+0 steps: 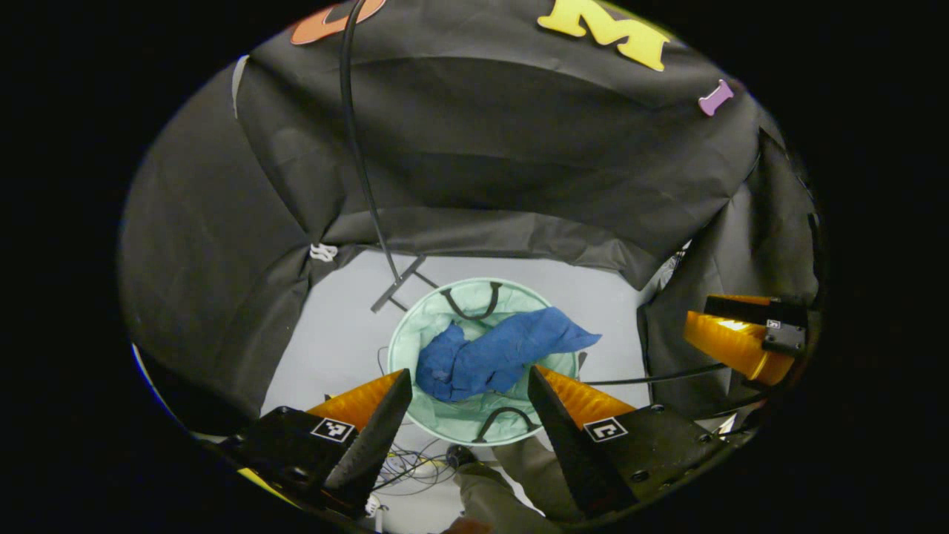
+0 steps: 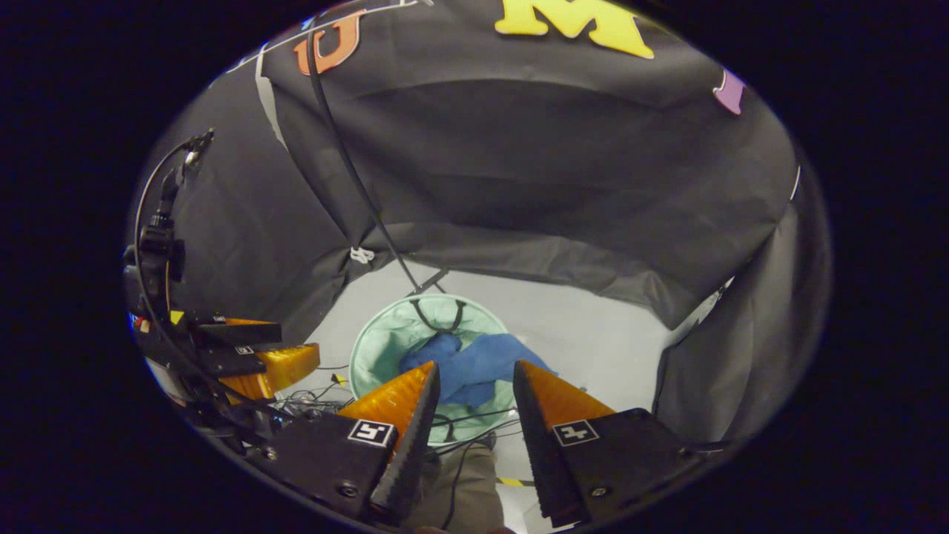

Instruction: Grasp the clothes on the hanger with both hands and then place them into the laundry hamper below.

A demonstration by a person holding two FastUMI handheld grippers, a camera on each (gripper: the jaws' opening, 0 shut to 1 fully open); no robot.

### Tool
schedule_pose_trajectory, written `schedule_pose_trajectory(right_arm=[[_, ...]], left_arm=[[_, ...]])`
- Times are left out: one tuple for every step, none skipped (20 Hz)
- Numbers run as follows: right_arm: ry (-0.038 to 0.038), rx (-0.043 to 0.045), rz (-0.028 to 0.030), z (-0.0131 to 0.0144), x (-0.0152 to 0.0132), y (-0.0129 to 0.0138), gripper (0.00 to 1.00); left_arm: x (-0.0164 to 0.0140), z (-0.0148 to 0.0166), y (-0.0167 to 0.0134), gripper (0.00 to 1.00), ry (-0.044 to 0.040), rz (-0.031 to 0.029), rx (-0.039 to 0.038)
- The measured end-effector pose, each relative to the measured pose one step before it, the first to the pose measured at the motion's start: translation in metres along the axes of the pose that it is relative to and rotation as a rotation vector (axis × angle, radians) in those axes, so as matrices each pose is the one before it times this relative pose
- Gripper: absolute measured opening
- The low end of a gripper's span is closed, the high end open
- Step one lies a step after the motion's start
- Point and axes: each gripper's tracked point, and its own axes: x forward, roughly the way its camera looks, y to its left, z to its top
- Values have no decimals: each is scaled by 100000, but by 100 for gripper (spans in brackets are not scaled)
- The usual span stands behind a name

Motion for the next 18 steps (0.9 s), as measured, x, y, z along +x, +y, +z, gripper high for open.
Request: schedule_pose_trajectory(right_arm=[[-3165,-295,-283,684,-1162,-79,64],[-3359,196,-400,440,-997,-140,64],[-3694,348,-260,736,-1136,-152,64],[-3791,389,-344,504,-857,-384,64],[-3614,27,-217,946,-1361,-194,64],[-3826,146,-472,1173,-2126,290,64],[-4061,-33,-480,1161,-1844,144,64],[-4420,-481,-884,1264,-1942,106,64],[-4513,-949,-998,1239,-1792,-7,64],[-4154,-931,-929,1186,-1541,115,64],[-3951,-248,-1076,886,-1481,278,65],[-4300,640,-766,964,-1389,352,66],[-4014,1261,-309,1310,-1641,-2,71],[-3745,1264,-904,1627,-1857,-358,77],[-3440,1048,-736,1259,-1383,-94,83],[-3381,616,-1755,893,-1519,-297,87],[-3325,372,-1550,778,-1615,-116,96],[-2891,86,-2131,393,-1061,66,98]], left_arm=[[-994,555,-2,96,-2737,273,1524],[-1075,802,141,97,-3030,448,1620],[-1201,902,-149,97,-3573,97,1612],[-1909,1080,-307,98,-3196,210,1367],[-1748,960,-245,97,-3454,-128,1184],[-1411,844,-38,97,-3418,106,1071],[-1444,1214,-42,98,-3889,-558,1064],[-1427,1300,-135,98,-4177,-655,1277],[-1272,1372,-256,98,-4064,-704,1228],[-1371,1379,-453,97,-4219,-304,1152],[-1452,1390,-247,97,-3791,55,704],[-1628,1688,-374,97,-4556,-592,590],[-1521,1152,-117,97,-3475,-341,218],[-2086,1361,-14,97,-4162,-751,292],[-1325,1103,165,97,-3256,-208,421],[-1291,593,460,97,-3262,-120,456],[-1184,860,208,100,-3128,52,691],[-991,1060,171,100,-2899,166,692]])
